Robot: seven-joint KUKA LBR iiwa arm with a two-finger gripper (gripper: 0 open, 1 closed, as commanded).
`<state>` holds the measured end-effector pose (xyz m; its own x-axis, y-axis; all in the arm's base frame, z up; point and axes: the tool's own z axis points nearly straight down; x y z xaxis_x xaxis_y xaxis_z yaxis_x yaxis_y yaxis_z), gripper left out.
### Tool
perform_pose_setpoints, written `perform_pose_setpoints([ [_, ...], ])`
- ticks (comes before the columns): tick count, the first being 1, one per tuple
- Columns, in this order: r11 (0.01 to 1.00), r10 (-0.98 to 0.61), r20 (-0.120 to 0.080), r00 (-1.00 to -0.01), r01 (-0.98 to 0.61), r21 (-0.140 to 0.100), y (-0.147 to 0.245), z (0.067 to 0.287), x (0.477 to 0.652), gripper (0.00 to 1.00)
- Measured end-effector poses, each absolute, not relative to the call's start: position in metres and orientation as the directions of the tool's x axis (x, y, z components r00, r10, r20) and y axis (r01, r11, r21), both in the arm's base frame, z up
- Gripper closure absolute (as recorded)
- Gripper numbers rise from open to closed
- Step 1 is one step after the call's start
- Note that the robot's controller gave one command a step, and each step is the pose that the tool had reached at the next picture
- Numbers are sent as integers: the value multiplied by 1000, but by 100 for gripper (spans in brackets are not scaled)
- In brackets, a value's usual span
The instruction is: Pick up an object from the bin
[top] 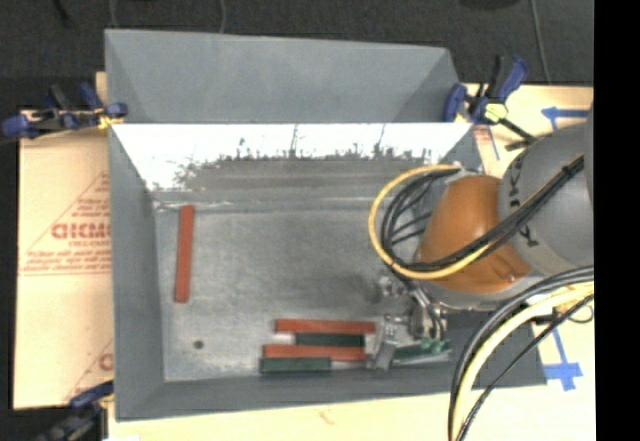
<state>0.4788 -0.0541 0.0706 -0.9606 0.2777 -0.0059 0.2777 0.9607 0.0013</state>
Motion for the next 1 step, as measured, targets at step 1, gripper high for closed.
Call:
perform_pose_setpoints([
  [1,961,277,-4,-961,277,3,-9,70,483,0],
])
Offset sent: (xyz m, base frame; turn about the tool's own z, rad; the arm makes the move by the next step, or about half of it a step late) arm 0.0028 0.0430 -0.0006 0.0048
